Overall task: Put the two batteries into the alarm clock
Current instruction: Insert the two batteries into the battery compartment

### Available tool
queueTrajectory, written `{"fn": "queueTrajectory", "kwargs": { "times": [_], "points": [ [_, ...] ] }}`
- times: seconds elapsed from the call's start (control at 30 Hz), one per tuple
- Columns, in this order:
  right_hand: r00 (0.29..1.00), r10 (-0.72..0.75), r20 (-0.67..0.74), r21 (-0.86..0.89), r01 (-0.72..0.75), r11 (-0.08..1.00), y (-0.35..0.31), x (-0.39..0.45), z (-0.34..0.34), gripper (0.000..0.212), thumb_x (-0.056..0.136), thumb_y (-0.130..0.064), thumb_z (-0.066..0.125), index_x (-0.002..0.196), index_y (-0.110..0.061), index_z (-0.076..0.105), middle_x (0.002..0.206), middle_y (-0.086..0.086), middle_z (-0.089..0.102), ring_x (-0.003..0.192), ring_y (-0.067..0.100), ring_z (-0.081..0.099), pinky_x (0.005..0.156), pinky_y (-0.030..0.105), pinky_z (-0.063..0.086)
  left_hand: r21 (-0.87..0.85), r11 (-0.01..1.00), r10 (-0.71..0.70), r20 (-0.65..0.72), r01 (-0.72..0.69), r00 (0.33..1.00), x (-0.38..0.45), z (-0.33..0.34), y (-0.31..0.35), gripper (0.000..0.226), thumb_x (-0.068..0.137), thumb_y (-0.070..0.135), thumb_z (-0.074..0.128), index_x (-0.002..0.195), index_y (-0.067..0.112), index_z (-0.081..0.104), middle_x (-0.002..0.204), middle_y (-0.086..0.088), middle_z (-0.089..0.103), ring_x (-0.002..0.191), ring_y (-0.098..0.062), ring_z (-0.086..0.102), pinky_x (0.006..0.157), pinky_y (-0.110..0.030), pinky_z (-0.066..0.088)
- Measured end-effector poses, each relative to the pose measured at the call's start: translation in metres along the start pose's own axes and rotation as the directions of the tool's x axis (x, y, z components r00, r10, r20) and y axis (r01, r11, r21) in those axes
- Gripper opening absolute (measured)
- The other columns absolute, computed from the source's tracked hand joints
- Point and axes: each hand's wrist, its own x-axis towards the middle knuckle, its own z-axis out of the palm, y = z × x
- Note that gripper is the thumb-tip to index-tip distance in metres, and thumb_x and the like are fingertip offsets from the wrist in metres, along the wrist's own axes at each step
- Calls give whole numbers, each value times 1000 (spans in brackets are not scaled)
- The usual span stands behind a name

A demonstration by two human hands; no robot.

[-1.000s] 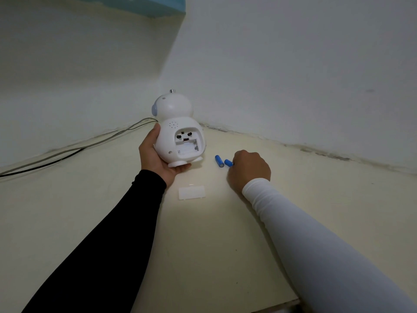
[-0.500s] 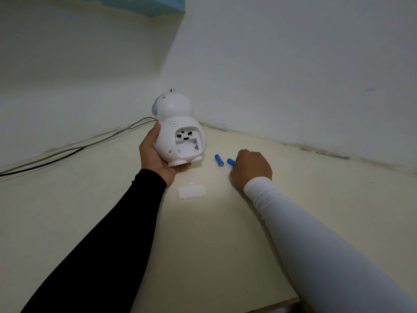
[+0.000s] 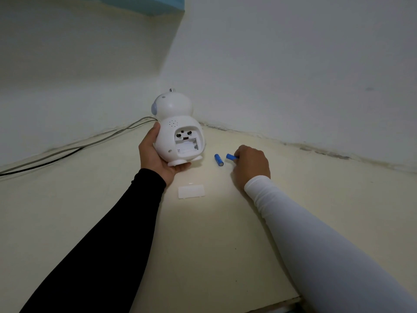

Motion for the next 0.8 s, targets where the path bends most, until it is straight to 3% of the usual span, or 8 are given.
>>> {"fn": "queueTrajectory", "kwargs": {
  "times": [0.1, 0.27, 0.43, 0.5, 0.63, 0.7, 0.8],
  "points": [
    [998, -6, -57, 207, 17, 978, -3, -3, -3, 17, 94, -6, 54, 107, -12, 63, 97, 5, 65, 86, 24, 57, 74, 32, 47, -1, 1000, -2, -3, 2, 1000, 2, -2, -2, 61, 89, 62, 64, 139, 28, 72, 138, -8, 77, 125, -38, 74, 113, -65, 43],
    [994, -19, -107, 452, 65, 890, -18, -13, -7, 9, 95, -9, 55, 102, -12, 61, 94, 2, 64, 89, 26, 62, 81, 41, 54, -7, 1000, -2, 6, 2, 1000, 5, -4, -4, 71, 85, 63, 67, 145, 26, 69, 139, -9, 76, 126, -40, 73, 114, -70, 40],
    [969, -148, -196, 513, 230, 827, -31, -22, -6, 12, 95, -8, 55, 104, -15, 59, 96, 1, 69, 89, 23, 64, 81, 41, 54, 18, 1000, 10, -7, -10, 1000, 5, -2, -4, 74, 83, 64, 68, 147, 26, 67, 138, -9, 76, 127, -41, 72, 110, -69, 44],
    [950, -200, -241, 522, 301, 798, -37, -27, -6, 24, 94, -8, 53, 114, -20, 56, 94, -3, 68, 84, 22, 65, 79, 33, 54, 35, 999, 17, -14, -16, 1000, 4, -1, -4, 72, 86, 64, 65, 147, 25, 67, 136, -10, 77, 125, -41, 73, 108, -62, 48],
    [910, -265, -319, 522, 401, 753, -45, -35, -11, 33, 94, -10, 54, 121, -28, 54, 92, -6, 67, 82, 11, 65, 76, 20, 51, 47, 999, 14, 19, -15, 1000, 0, 2, -4, 64, 90, 64, 61, 138, 24, 72, 135, -13, 77, 111, -39, 77, 87, -48, 58],
    [917, -255, -307, 570, 392, 722, -48, -37, -11, 26, 93, -13, 58, 116, -25, 53, 89, -10, 68, 76, 3, 67, 75, 18, 53, 54, 999, 6, 27, -8, 1000, 0, 2, -5, 67, 91, 64, 60, 142, 23, 70, 137, -13, 76, 112, -39, 77, 84, -44, 56],
    [946, -199, -255, 672, 321, 667, -51, -36, -6, 15, 95, -18, 58, 106, -23, 50, 87, -7, 74, 74, 4, 71, 74, 29, 58, 61, 998, -1, 28, -1, 1000, 1, 3, -4, 67, 91, 63, 61, 144, 22, 69, 137, -13, 76, 115, -41, 75, 90, -47, 54]
  ]
}}
